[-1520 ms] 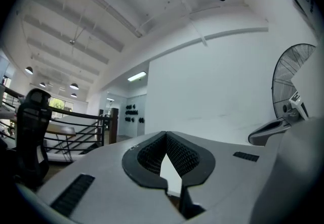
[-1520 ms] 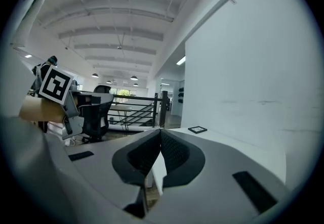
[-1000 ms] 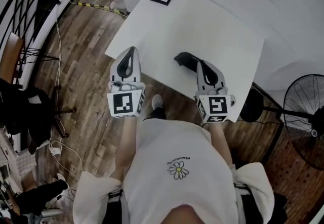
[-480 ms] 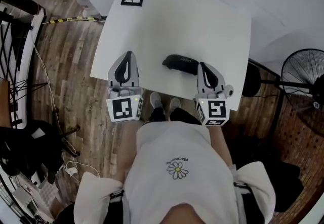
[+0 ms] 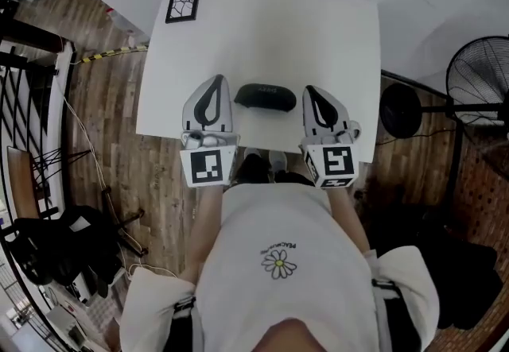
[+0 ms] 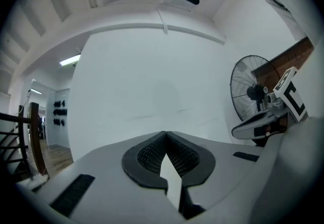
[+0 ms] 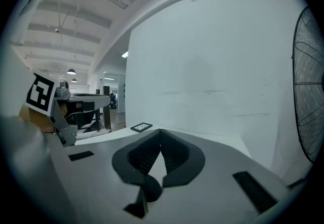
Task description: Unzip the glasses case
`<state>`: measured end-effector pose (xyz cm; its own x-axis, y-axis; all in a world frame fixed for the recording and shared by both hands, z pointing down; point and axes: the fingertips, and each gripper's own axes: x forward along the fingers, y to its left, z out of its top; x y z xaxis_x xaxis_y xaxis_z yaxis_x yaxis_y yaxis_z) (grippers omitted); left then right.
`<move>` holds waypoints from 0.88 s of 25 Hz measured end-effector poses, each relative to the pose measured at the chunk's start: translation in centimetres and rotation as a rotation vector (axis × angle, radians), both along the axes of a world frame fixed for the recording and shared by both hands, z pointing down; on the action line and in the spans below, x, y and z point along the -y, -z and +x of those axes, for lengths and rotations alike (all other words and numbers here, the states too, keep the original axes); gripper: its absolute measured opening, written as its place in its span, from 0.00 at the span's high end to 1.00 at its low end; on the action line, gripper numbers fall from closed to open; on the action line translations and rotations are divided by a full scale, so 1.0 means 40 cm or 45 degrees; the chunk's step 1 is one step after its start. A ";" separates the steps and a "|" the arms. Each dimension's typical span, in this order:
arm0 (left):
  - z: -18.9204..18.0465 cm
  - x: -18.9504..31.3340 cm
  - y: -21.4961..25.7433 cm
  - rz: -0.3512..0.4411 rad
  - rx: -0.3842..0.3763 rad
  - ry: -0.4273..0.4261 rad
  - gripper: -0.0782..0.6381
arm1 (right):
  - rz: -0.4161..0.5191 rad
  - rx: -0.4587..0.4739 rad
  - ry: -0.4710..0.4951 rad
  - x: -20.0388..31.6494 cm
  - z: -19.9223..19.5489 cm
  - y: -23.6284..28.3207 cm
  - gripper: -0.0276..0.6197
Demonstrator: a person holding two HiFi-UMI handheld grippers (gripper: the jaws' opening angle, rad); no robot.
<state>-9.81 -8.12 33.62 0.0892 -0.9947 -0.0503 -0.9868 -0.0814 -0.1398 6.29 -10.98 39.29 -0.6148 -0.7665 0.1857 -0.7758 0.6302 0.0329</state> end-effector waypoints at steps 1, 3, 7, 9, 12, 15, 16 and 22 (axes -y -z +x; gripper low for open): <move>0.019 0.004 -0.001 -0.003 0.008 -0.009 0.87 | 0.002 0.004 -0.001 0.002 0.012 -0.001 0.95; 0.044 0.011 -0.010 -0.025 -0.001 -0.019 0.87 | -0.011 0.016 -0.017 0.007 0.035 -0.002 0.95; 0.075 0.035 -0.004 -0.029 -0.005 -0.062 0.87 | 0.001 0.044 -0.067 0.006 0.073 0.020 0.95; 0.094 0.053 -0.001 -0.026 -0.006 -0.106 0.87 | 0.013 0.043 -0.105 0.011 0.091 0.026 0.95; 0.112 0.085 0.010 -0.015 0.004 -0.166 0.87 | 0.048 0.054 -0.152 0.021 0.098 0.043 0.95; 0.125 0.100 0.014 -0.007 -0.003 -0.215 0.87 | 0.067 0.045 -0.173 0.016 0.097 0.047 0.95; 0.130 0.106 0.009 -0.015 0.003 -0.234 0.87 | 0.066 0.041 -0.185 0.017 0.097 0.044 0.95; 0.139 0.128 -0.037 -0.089 0.047 -0.319 0.87 | 0.058 0.024 -0.227 0.021 0.090 0.034 0.95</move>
<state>-4.24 -13.24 35.09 0.3336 -0.9424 0.0253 -0.9290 -0.3332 -0.1610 9.91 -11.83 37.94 -0.4717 -0.8709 0.1381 -0.8757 0.4810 0.0426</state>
